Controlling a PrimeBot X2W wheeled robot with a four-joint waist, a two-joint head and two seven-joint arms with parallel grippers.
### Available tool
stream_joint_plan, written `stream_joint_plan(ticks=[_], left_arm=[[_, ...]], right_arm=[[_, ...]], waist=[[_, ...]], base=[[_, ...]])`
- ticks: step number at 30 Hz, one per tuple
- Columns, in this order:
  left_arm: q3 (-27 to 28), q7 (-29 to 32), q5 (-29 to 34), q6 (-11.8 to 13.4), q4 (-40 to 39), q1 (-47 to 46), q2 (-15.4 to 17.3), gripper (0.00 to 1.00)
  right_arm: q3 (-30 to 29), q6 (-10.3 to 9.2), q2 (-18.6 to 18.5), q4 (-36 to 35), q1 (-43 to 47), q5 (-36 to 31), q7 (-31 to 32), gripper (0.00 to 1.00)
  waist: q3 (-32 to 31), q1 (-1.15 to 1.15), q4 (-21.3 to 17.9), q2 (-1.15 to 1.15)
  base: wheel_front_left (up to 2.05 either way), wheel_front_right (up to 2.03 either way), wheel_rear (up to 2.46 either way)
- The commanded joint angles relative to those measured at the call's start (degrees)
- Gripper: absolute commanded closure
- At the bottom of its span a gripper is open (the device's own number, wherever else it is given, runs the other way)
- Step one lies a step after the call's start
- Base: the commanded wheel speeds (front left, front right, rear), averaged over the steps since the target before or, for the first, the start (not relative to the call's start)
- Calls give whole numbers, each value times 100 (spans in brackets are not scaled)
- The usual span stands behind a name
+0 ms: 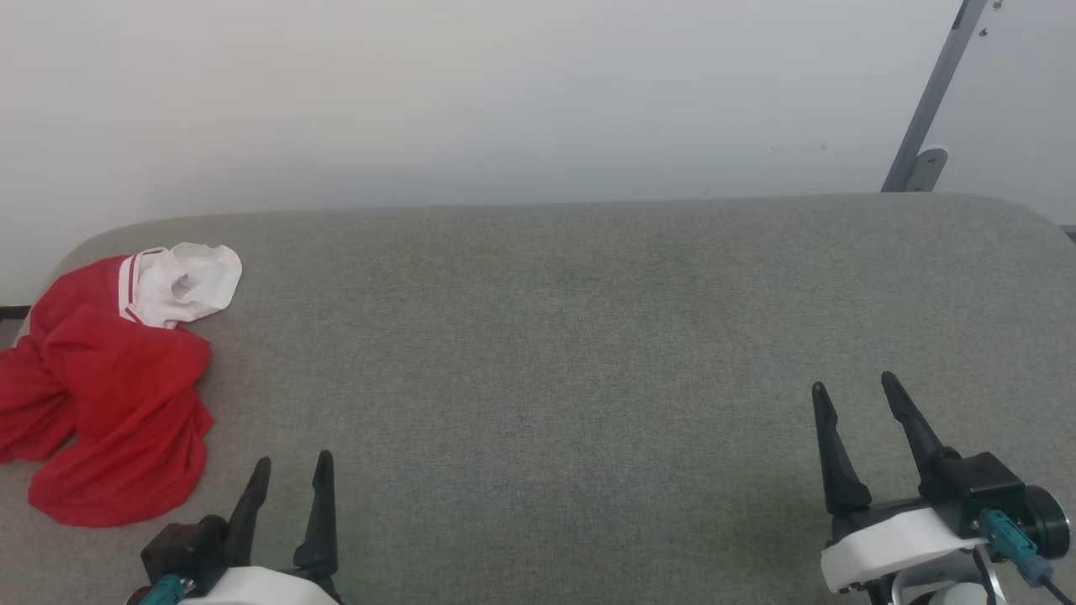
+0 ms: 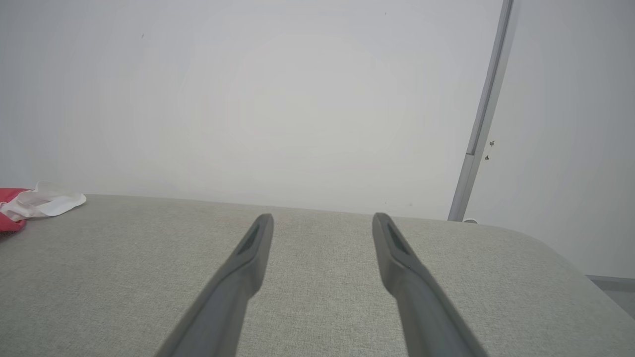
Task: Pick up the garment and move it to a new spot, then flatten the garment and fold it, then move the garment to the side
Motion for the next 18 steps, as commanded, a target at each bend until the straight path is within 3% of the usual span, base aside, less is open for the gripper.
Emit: stream_joint_plan(ticks=[1,18], left_arm=[[-3,-39,-24,4,5,-62,-2,0],[-151,-39,-128,4,41,-101,-34,0]], right_arm=[[13,-2,20,2,0,-11,-29,0],[32,-2,28,-22,28,-16,-29,0]], waist=[[-1,0,-1,0],[-10,0,-18,0]], base=[[0,0,0],[0,0,0]])
